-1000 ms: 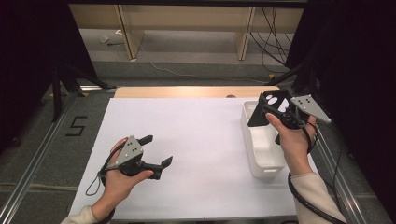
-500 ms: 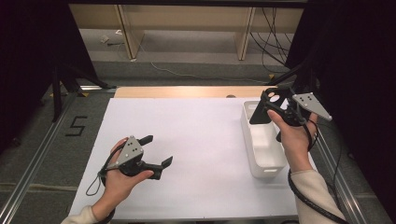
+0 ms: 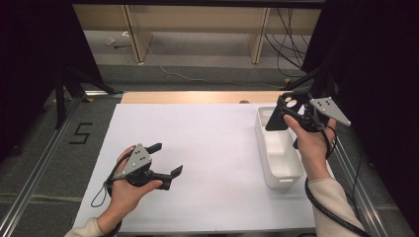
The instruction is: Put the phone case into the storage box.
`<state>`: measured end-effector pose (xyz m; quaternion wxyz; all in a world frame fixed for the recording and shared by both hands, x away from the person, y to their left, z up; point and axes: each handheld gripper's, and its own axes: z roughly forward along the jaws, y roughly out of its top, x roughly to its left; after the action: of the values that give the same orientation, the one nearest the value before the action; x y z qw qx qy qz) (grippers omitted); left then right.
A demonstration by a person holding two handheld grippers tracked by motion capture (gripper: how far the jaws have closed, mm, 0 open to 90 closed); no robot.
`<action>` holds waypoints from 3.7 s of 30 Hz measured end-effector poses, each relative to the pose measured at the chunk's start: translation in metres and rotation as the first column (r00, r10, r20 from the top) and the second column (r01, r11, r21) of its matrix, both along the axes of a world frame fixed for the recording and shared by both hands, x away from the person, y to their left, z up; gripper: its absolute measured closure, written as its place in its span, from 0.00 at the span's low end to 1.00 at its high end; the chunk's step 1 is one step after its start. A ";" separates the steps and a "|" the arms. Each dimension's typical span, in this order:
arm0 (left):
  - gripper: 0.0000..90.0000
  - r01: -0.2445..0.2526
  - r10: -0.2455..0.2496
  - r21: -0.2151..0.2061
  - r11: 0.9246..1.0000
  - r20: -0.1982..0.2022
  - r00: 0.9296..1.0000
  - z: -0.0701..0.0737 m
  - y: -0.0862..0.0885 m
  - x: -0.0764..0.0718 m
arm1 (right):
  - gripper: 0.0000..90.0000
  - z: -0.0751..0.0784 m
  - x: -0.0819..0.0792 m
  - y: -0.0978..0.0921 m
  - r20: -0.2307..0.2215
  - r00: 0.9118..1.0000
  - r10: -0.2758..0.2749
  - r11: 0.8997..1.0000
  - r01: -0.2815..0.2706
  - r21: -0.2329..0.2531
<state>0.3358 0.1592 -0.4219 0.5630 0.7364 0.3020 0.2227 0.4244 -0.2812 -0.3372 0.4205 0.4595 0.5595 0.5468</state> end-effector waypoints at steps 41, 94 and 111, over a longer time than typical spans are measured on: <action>0.02 0.002 -0.002 -0.001 1.000 -0.002 1.000 -0.001 0.000 0.000 | 0.17 -0.005 0.019 0.002 -0.008 1.000 -0.008 1.000 0.008 0.005; 0.02 0.004 -0.004 0.008 1.000 -0.001 1.000 -0.002 0.000 0.001 | 0.17 -0.013 0.046 0.005 -0.003 1.000 -0.022 0.999 0.022 -0.031; 0.02 0.002 -0.002 0.004 1.000 -0.005 1.000 -0.003 0.000 0.002 | 0.17 -0.016 0.055 0.006 0.002 1.000 -0.025 0.999 0.025 -0.040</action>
<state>0.3378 0.1593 -0.4246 0.5608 0.7385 0.3022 0.2208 0.4790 -0.2749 -0.3536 0.4366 0.4576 0.5643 0.5306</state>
